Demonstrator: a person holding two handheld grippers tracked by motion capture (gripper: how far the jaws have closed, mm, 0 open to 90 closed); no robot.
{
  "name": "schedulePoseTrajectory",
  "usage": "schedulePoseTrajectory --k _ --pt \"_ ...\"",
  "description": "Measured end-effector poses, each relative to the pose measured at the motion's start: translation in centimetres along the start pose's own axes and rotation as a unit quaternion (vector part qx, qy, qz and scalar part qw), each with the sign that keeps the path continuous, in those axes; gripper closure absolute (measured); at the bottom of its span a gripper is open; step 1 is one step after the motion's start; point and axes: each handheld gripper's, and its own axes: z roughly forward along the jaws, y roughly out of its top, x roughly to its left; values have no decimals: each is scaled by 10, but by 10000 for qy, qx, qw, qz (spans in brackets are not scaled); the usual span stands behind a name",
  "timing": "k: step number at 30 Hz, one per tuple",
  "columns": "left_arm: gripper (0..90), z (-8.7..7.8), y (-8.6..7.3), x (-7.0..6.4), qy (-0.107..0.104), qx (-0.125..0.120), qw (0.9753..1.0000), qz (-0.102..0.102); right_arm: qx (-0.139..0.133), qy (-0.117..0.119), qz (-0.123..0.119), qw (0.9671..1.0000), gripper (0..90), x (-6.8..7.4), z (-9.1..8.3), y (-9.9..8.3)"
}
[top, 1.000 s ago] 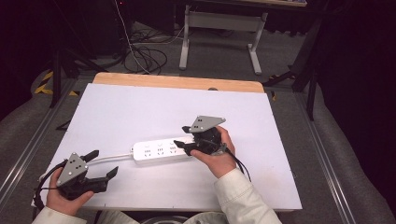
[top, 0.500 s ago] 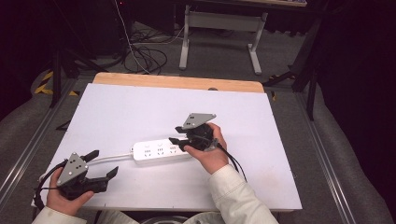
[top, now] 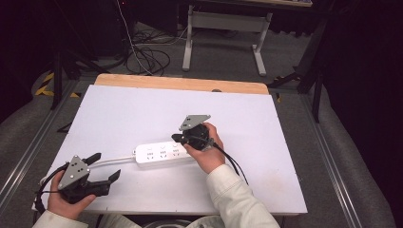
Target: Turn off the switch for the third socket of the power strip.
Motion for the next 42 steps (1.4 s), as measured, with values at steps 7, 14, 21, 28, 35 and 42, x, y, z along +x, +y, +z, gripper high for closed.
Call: schedulePoseTrajectory --k 7,14,21,28,35,42 --pt "151 0 0 0 0 16 10000 10 184 -18 94 9998 900 -3 11 -4" --pt "151 1 0 -1 -9 20 10000 -25 437 0 244 9987 900 -5 19 -8" --pt "152 1 0 -1 -17 30 10000 -29 543 35 343 9979 900 -7 24 -10" --pt "152 1 0 0 3 51 10000 9 652 39 336 9973 900 -6 29 -12" --pt "152 1 0 0 5 49 10000 7 652 -20 316 9974 900 -4 30 -12" --pt "152 1 0 0 6 51 10000 0 713 -130 98 9973 900 0 32 -13"
